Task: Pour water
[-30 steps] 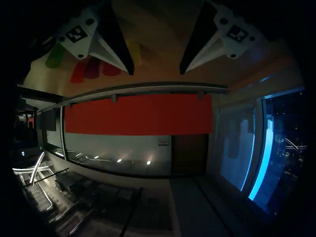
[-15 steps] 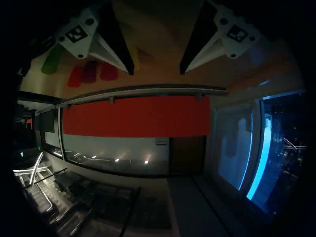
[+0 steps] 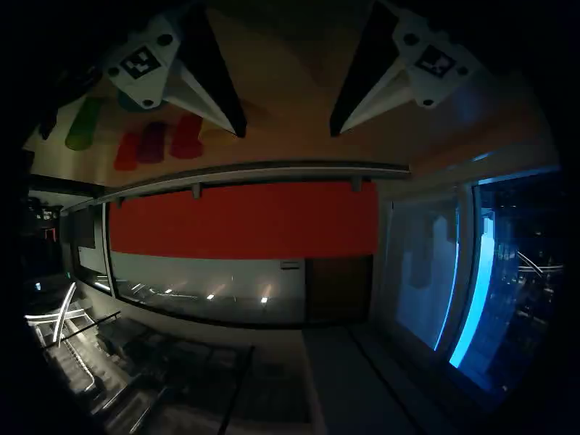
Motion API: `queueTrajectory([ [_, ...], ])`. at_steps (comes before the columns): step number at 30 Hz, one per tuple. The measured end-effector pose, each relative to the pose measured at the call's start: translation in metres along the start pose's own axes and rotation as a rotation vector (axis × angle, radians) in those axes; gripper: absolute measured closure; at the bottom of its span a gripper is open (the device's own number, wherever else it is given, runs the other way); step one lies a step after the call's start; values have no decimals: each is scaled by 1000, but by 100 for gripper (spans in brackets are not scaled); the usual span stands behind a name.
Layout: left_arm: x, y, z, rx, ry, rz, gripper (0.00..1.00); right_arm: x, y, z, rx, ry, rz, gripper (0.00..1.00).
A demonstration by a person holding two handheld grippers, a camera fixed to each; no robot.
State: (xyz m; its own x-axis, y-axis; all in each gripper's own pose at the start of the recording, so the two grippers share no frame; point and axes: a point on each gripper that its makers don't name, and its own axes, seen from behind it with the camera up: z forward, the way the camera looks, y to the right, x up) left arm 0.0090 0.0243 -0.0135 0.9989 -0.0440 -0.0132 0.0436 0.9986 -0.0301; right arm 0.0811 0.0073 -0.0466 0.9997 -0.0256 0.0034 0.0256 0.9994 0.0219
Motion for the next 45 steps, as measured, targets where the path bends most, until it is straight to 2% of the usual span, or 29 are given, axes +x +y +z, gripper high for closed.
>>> queueTrajectory([
  [12, -9, -7, 3, -1, -1, -6, 15, 6, -10, 0, 8, -5, 15, 0],
  [45, -17, -8, 6, -16, -15, -21, 15, 6, -6, -8, -5, -7, 14, 0],
])
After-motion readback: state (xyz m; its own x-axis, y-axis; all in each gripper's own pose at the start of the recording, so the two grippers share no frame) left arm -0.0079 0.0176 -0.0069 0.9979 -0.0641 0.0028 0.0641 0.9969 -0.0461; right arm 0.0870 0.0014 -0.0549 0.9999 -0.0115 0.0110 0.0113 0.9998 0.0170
